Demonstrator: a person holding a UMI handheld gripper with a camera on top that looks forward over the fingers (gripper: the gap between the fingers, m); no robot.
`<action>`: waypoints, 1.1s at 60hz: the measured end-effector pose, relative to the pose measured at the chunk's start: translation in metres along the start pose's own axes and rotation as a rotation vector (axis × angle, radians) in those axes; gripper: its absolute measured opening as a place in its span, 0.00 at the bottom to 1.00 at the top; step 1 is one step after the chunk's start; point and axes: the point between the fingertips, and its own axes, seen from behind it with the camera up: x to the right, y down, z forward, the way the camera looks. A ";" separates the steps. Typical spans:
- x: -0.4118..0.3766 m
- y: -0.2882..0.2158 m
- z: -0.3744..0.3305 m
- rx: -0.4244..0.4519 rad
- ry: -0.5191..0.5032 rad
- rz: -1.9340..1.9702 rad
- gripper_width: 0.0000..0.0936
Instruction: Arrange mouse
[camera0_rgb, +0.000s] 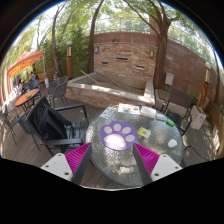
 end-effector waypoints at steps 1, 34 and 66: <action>0.001 0.002 0.000 -0.006 0.003 0.006 0.89; 0.259 0.180 0.075 -0.171 0.262 0.167 0.89; 0.445 0.159 0.294 -0.071 0.323 0.349 0.90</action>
